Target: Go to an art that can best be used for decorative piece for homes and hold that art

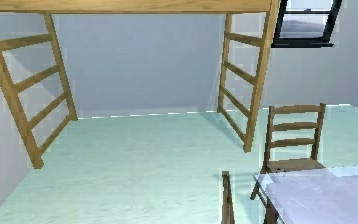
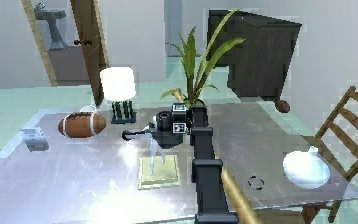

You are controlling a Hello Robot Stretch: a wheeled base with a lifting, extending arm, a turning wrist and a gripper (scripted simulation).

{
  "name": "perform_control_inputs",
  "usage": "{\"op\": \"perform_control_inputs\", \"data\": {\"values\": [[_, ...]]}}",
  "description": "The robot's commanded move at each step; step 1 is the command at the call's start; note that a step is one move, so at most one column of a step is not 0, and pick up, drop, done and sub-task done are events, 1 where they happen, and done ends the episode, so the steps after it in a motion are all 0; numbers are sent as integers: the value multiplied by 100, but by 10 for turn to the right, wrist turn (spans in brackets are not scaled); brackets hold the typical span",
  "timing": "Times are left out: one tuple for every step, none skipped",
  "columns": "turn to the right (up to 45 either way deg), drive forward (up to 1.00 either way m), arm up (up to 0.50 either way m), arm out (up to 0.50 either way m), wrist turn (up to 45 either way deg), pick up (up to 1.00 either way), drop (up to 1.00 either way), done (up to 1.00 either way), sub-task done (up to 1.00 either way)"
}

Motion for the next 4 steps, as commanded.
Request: {"op": "perform_control_inputs", "data": {"values": [[0, 0, -30, 0, 0, 0, 0, 0, 0], [0, 0, 0, 0, 0, 100, 0, 0, 0], [0, 0, 10, 0, 0, 0, 0, 0, 0], [0, 0, 0, 0, 0, 0, 0, 100, 0]]}}
